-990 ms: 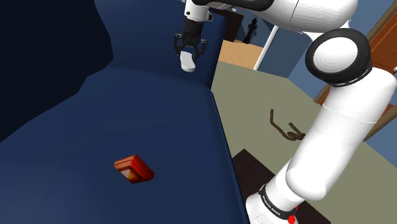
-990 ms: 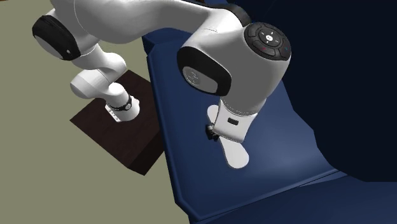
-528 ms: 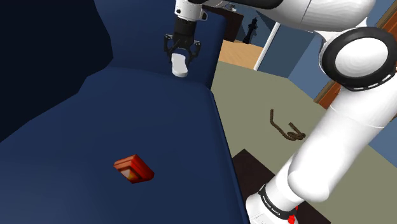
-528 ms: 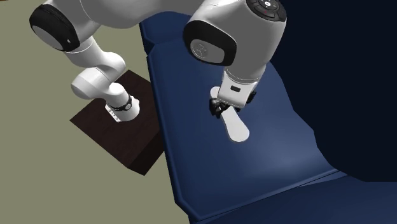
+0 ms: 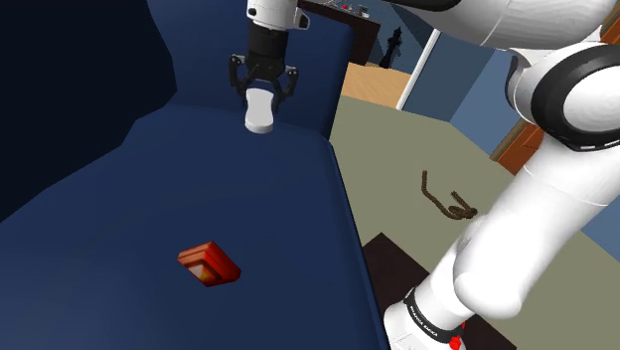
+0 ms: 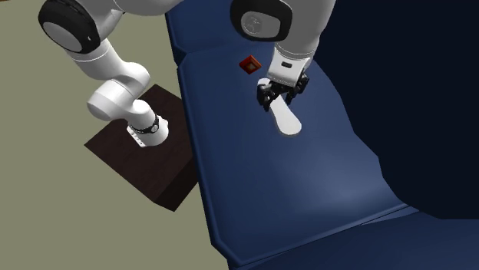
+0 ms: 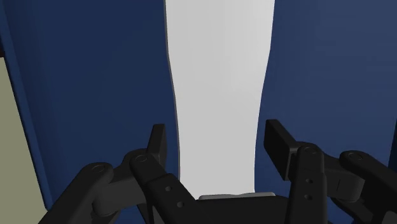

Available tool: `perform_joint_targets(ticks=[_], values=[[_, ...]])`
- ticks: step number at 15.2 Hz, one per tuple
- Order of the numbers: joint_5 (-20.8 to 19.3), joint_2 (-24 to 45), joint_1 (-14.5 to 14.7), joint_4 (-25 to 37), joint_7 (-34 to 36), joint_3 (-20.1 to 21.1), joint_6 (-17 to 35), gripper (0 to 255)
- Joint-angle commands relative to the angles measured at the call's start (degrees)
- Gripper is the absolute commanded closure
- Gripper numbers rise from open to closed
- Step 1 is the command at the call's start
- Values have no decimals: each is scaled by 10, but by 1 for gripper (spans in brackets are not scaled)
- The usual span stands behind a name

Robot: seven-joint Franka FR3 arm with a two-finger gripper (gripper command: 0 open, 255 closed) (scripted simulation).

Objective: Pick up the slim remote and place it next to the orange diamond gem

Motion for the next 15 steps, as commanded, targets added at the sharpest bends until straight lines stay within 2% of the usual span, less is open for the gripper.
perform_joint_targets(ticks=[1, 8, 15], values=[[1, -5, 15, -8, 29, 13, 2, 255], [-3, 5, 66, 5, 124, 57, -4, 255], [-20, 48, 124, 55, 224, 100, -18, 255]])
